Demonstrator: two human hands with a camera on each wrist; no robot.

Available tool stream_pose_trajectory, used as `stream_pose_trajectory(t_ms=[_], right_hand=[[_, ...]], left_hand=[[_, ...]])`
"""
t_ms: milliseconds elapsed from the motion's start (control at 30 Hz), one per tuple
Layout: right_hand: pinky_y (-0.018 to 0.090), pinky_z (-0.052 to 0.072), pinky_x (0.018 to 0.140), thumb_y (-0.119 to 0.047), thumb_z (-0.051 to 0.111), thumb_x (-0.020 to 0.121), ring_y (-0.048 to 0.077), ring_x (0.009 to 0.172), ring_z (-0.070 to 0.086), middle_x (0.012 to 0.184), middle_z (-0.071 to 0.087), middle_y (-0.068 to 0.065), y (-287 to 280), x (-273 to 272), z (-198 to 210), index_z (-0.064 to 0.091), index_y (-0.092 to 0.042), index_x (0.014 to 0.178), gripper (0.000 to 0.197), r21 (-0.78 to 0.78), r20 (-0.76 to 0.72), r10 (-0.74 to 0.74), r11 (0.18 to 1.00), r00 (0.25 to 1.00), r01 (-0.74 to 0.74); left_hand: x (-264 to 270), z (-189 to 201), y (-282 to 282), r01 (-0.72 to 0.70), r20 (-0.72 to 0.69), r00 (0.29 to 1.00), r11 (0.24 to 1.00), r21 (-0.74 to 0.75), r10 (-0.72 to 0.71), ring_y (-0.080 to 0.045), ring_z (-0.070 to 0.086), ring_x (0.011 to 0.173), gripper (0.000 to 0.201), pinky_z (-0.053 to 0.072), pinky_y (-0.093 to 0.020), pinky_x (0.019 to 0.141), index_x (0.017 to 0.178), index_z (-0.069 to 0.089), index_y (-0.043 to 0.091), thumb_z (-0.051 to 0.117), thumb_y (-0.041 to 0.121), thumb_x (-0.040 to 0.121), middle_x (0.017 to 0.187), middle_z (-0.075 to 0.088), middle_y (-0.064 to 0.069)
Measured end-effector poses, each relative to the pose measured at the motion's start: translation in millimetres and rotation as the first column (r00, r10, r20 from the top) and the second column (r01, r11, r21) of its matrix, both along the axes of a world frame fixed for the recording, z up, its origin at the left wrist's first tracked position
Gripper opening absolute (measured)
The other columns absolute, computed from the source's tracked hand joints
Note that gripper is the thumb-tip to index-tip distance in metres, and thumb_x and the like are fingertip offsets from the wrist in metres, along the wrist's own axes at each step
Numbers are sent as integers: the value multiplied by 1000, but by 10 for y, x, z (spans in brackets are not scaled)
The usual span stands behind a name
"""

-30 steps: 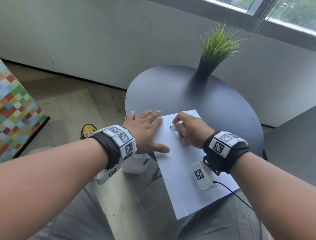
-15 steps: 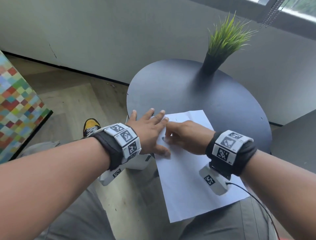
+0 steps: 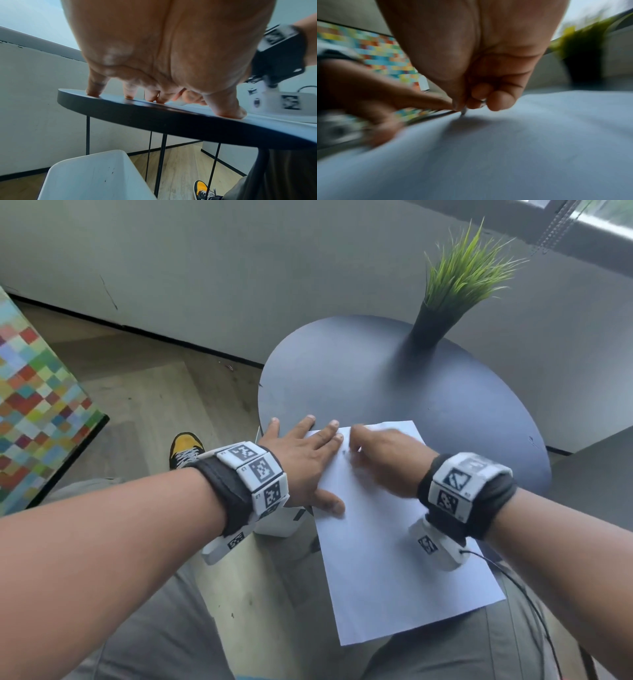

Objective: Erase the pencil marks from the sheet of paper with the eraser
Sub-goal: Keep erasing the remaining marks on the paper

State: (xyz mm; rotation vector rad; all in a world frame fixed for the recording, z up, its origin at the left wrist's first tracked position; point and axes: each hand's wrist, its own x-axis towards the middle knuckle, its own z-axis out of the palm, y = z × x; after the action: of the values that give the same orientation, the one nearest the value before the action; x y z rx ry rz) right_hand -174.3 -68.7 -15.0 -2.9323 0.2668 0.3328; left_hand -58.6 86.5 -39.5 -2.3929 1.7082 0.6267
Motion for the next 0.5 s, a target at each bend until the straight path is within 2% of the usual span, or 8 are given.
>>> stream_pose_trajectory(t_ms=[67,100,200,233,300,367,400,500], right_hand=[[41,46,71,-21,50,95,31,81,55,91,62,9,208,-81,7,44,-14,112,19,86,-79,152,986,985,-145],[41,46,72,-21,50,96,30,81,55,92,62,9,205,-84,40,45,-14,111,18,98,-91,151,985,984,-142],[40,46,70,-30,44,99,34,84,55,88,60,10,-62,3,63,43,-13,102,17,35,-6,-72,997,997,72],[39,43,67,-33,41,100,34,81,53,86,58,8,-49,-19,67,42,-13,100,20,21,-4,-76,997,997,76],[37,38,65,-29,41,100,32,77,49,87,56,6,165,-90,67,41,-11,109,20,27,-63,45,999,997,-44],[37,40,68,-27,42,99,33,80,53,93,59,11,352,-171,74,41,-10,113,23,76,-137,159,986,978,-150],[37,41,69,-27,41,99,33,83,54,96,60,13,308,-150,94,42,-9,114,24,65,-136,142,989,981,-134],[39,45,70,-32,37,99,36,82,55,94,60,16,39,17,101,40,-10,103,22,-14,-66,-120,993,991,120]], left_hand=[[6,0,9,-6,-22,1000,1000,-1,6,-23,-14,153,121,5,-69,115,159,-8,27,39,94,70,165,-20,13],[11,3,7,-5,-24,1000,1000,-3,5,-23,-14,153,121,5,-69,115,159,-8,27,39,94,70,165,-20,13],[8,4,1,11,1,1000,1000,-5,-11,-24,-13,153,121,7,-69,115,159,-9,26,36,95,70,165,-20,11],[5,-1,3,10,-1,1000,1000,-4,-10,-24,-14,153,121,7,-69,115,158,-10,26,35,95,70,165,-20,11],[10,-4,7,6,-12,1000,1000,-5,-6,-24,-14,153,120,6,-70,114,158,-10,26,37,94,71,165,-20,11],[12,-5,11,5,-19,1000,1000,-3,-5,-24,-14,153,119,5,-70,115,158,-10,26,38,93,73,165,-21,11],[16,-1,6,7,-19,1000,1000,-4,-7,-24,-15,153,119,5,-69,115,158,-10,25,38,93,72,165,-21,11],[6,-2,1,6,-15,1000,1000,-5,-6,-24,-15,153,121,5,-70,115,159,-10,25,37,94,71,165,-20,11]])
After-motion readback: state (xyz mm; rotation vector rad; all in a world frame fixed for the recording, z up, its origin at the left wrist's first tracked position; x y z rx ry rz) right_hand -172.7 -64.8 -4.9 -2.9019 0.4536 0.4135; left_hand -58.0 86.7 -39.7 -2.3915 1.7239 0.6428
